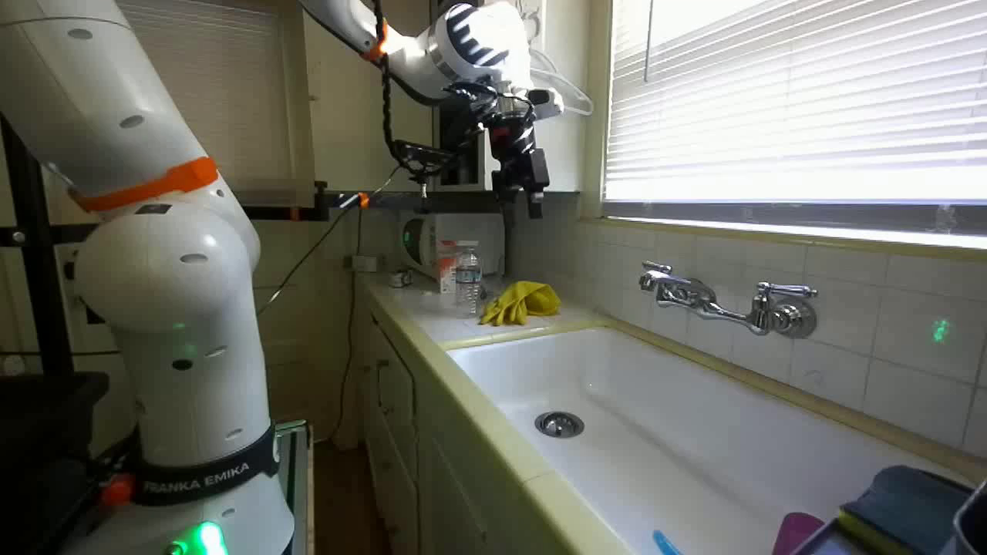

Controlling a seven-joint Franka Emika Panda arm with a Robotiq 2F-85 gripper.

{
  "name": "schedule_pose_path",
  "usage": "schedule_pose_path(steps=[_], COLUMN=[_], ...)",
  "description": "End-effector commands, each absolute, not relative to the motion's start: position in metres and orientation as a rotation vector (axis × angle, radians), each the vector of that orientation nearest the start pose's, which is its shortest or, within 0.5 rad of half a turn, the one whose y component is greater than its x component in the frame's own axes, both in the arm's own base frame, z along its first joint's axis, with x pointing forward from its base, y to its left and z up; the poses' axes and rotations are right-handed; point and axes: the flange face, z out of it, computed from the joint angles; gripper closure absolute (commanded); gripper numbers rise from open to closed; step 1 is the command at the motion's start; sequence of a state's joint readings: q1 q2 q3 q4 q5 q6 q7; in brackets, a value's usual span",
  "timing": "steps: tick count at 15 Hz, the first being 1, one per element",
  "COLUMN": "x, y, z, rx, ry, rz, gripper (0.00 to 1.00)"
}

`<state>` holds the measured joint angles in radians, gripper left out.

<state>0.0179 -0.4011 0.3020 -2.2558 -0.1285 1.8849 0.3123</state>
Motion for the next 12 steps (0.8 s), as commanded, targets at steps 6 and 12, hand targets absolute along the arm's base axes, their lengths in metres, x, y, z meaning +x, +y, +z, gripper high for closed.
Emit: schedule_pose_path(steps=[6, 12], x=[0.416, 0.432], y=[0.140, 0.086], z=[0.517, 0.486], rx=[-3.363, -3.321], ry=[-0.042, 0.408], rz=[-0.138, -0.063], gripper=[0.00, 0.00])
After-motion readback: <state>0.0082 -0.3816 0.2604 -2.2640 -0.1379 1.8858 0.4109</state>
